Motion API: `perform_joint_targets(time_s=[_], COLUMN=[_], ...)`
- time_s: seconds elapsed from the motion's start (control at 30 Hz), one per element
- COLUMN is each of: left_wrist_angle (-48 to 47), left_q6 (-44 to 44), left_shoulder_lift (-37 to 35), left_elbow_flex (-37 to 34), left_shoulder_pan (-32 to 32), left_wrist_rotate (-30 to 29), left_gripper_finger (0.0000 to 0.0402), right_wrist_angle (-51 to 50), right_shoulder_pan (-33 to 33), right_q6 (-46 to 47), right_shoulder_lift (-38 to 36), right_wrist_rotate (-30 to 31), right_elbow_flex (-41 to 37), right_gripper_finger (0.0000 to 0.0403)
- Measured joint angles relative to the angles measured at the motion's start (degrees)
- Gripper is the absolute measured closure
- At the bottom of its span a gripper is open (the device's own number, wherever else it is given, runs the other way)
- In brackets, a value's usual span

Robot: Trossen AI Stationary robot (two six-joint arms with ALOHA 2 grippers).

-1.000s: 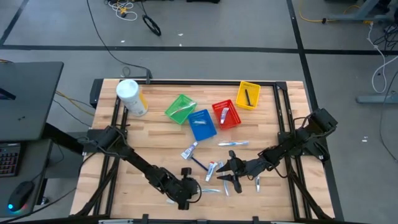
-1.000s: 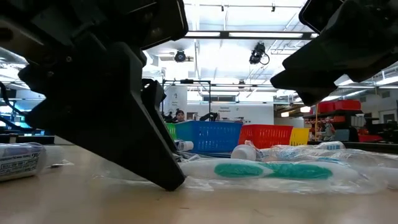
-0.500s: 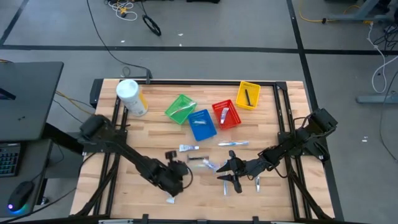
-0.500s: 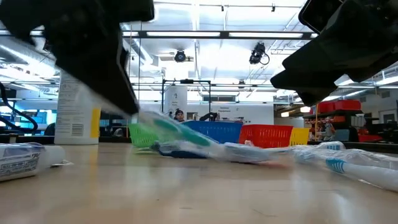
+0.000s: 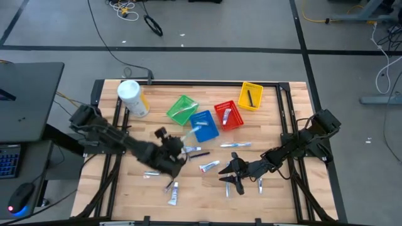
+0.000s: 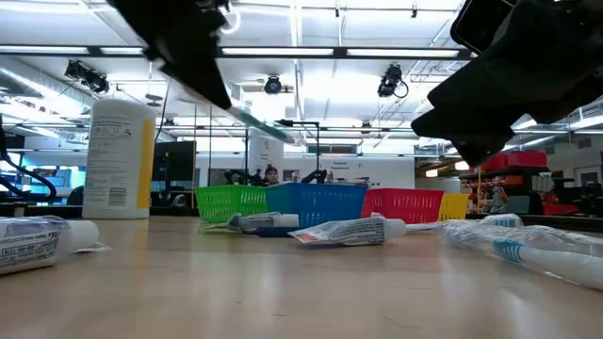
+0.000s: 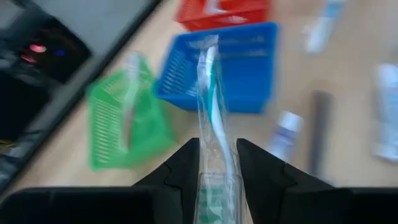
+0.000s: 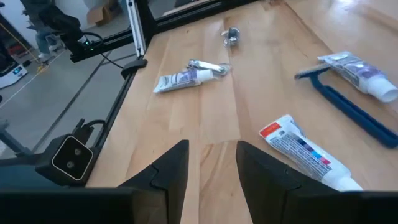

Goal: Pick & Place Travel size toiletries
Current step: Put the green toothbrush into the green bin

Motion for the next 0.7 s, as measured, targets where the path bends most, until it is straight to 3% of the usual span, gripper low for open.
perform_joint_targets(time_s=[0.4,0.6,0.7], left_wrist_angle=[0.7,22.1,32.1], left_q6=[11.0,24.7,27.0], left_shoulder_lift=[0.7,1.6,1.8], left_elbow_flex=[-0.1,-6.2,-10.8], left_shoulder_pan=[22.7,28.4,30.9], left_wrist_rotate=[-0.2,8.6,12.1], left_gripper_finger=[0.0306,0.0296,0.029], right_wrist_angle=[0.0,0.3,0.3], right_shoulder_pan=[1.2,1.2,1.2], right_q6=[1.0,1.0,1.0], right_shoulder_lift=[0.0,0.0,0.0], right_wrist_rotate=[0.1,0.2,0.4], right_elbow_flex=[0.0,0.0,0.0], right_gripper_finger=[0.0259,0.0259,0.0259])
